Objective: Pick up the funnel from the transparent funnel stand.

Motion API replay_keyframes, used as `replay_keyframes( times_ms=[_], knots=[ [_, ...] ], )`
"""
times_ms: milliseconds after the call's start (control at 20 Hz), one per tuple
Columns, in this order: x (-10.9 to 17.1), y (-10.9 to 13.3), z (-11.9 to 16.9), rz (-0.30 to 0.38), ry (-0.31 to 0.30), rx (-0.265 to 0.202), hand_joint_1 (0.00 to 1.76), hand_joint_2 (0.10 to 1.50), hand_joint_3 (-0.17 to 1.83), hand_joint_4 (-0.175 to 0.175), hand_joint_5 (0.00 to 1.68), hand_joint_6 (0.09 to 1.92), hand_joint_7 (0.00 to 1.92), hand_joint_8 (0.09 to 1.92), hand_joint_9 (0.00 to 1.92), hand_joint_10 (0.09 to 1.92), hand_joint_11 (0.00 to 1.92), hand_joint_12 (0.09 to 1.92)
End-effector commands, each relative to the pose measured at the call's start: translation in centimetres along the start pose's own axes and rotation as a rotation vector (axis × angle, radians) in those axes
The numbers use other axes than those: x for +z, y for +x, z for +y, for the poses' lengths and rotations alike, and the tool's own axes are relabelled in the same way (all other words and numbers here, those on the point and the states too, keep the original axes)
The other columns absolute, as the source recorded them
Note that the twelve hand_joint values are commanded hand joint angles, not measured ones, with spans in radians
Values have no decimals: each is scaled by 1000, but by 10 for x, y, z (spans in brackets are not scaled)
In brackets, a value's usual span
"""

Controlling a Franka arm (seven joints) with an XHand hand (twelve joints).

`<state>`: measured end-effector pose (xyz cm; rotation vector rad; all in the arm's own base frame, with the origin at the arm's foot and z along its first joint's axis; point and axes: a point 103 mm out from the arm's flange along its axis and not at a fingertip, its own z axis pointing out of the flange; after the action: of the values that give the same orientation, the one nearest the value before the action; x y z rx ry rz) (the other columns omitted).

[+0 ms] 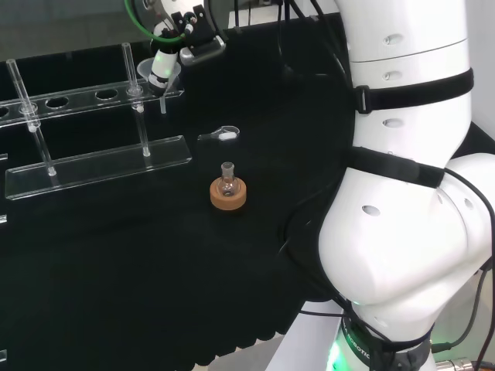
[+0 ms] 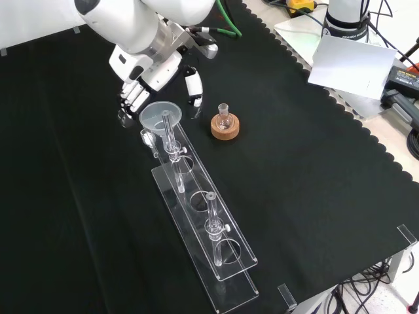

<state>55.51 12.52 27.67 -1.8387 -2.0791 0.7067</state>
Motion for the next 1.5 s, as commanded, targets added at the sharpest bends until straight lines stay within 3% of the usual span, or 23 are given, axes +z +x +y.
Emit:
replay_keyframes(
  times_ms=[50, 100, 250, 450, 650, 850, 900, 950, 1100, 1200, 1500],
  knots=[
    [-5, 11, 5, -2, -23, -3, 662, 596, 503, 32, 81, 87, 0, 314, 44, 925, 280, 1528],
    [-3, -10, 3, 26, -27, -12, 661, 596, 504, 32, 82, 87, 0, 317, 44, 925, 281, 1527],
    [-1, -22, 2, 25, -23, -18, 659, 596, 505, 33, 84, 87, 0, 322, 46, 925, 282, 1526],
    [-1, -20, 3, 19, -16, -1, 658, 595, 508, 33, 86, 87, 0, 331, 56, 926, 287, 1525],
    [-5, 8, 5, 1, -32, -8, 656, 594, 512, 32, 90, 87, 0, 346, 76, 923, 300, 1521],
    [-6, 16, 3, 6, -42, -18, 655, 593, 515, 31, 93, 87, 0, 357, 89, 919, 308, 1519],
    [-4, -7, 2, 41, -43, -25, 655, 592, 515, 31, 94, 87, 0, 358, 90, 919, 309, 1518],
    [-3, -15, 1, 36, -42, -27, 654, 592, 515, 31, 95, 87, 0, 362, 92, 917, 311, 1518],
    [-4, -3, 2, 10, -39, -23, 654, 592, 517, 31, 96, 87, 0, 370, 97, 914, 314, 1516],
    [-2, -16, 0, 28, -39, -36, 654, 591, 518, 30, 97, 87, 0, 373, 100, 912, 316, 1515],
    [-3, -16, -1, 86, -45, -56, 653, 591, 520, 29, 102, 87, 0, 391, 114, 905, 324, 1509]
  ],
)
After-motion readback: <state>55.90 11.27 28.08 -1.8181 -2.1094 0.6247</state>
